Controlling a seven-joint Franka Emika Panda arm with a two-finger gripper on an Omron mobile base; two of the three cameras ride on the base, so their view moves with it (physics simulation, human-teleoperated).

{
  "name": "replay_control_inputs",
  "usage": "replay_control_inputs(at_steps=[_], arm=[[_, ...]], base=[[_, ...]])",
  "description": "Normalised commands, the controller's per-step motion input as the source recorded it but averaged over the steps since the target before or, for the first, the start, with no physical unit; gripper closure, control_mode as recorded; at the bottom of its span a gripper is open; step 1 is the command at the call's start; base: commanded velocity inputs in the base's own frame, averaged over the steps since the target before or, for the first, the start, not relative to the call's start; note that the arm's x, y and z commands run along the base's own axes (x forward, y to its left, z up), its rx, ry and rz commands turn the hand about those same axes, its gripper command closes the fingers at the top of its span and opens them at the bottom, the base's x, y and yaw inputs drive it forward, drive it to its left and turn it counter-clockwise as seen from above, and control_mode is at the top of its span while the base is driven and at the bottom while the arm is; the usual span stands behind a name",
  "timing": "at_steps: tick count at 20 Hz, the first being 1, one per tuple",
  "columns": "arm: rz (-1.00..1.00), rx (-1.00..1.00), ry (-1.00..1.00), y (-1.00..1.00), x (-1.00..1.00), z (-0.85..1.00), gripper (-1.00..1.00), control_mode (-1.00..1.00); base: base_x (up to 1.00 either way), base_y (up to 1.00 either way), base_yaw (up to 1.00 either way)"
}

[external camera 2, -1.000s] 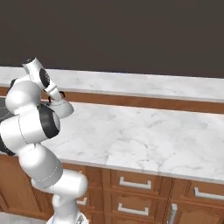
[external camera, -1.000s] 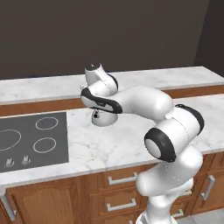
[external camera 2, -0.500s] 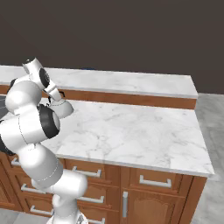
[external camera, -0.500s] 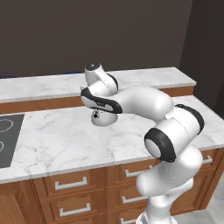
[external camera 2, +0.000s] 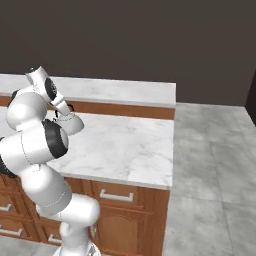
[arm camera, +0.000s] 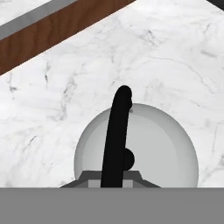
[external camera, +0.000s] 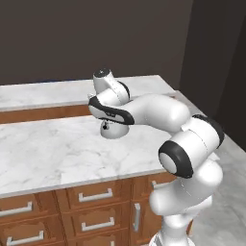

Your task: The kettle is done boiling. Turn off the stove, then wait for 300 timesteps before moving the kettle to the dining table.

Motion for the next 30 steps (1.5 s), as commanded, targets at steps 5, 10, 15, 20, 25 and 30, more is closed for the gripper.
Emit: replay_control_inputs(at_steps=[5,10,15,20,25,30], arm=[[0.00,0.00,0.00,0.00,0.00,0.00,1.00,1.00],[0.00,0.00,0.00,0.00,0.00,0.00,1.00,1.00],[0.00,0.00,0.00,0.00,0.00,0.00,1.00,1.00],[0.00,0.00,0.00,0.00,0.00,0.00,1.00,1.00],[0.00,0.00,0.00,0.00,0.00,0.00,1.00,1.00],[0.00,0.00,0.00,0.00,0.00,0.00,1.00,1.00]], base=[[-0.20,-0.94,0.00],[-0.13,-0.93,0.00],[-0.02,-0.91,0.01],[0.00,-0.85,0.08],[0.14,-0.74,0.17],[0.32,-0.64,0.26]])
